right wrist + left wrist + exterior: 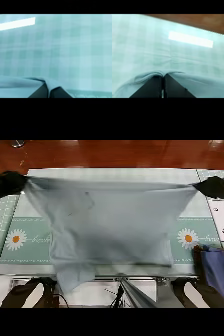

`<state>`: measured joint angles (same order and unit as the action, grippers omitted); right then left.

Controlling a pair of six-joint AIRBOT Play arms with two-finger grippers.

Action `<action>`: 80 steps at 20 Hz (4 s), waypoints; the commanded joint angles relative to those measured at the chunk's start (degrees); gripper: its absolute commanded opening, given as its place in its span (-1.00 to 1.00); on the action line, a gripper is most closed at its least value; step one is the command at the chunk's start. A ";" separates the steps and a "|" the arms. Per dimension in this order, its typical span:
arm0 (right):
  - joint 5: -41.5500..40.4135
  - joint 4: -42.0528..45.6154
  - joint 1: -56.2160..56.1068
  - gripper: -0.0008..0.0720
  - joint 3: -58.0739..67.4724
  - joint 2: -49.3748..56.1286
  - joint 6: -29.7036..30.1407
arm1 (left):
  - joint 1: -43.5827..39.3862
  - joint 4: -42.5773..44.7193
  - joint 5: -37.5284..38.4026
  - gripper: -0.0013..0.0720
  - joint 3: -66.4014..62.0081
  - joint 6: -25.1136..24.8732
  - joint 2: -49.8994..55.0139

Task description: Fold the shirts.

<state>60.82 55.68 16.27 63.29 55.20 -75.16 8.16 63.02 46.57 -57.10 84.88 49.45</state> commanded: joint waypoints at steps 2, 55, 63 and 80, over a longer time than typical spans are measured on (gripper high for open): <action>-8.15 -10.60 -0.02 -0.90 6.64 21.64 2.86 | -1.42 -9.05 -10.56 -0.91 -3.19 -0.15 21.40; 5.42 -13.44 8.74 0.73 -29.31 6.05 7.80 | 25.46 -12.61 23.56 0.95 35.08 -12.24 9.88; 4.63 -12.39 15.52 0.73 -28.37 6.05 2.58 | 13.03 -18.95 18.58 0.94 40.33 -15.26 9.88; 6.86 -3.13 10.12 0.73 -34.42 12.72 -3.21 | 12.87 -22.16 18.12 -0.91 40.30 -18.43 9.81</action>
<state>71.79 56.42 29.78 29.06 65.54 -78.70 21.08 41.34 65.28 -16.80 66.57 59.31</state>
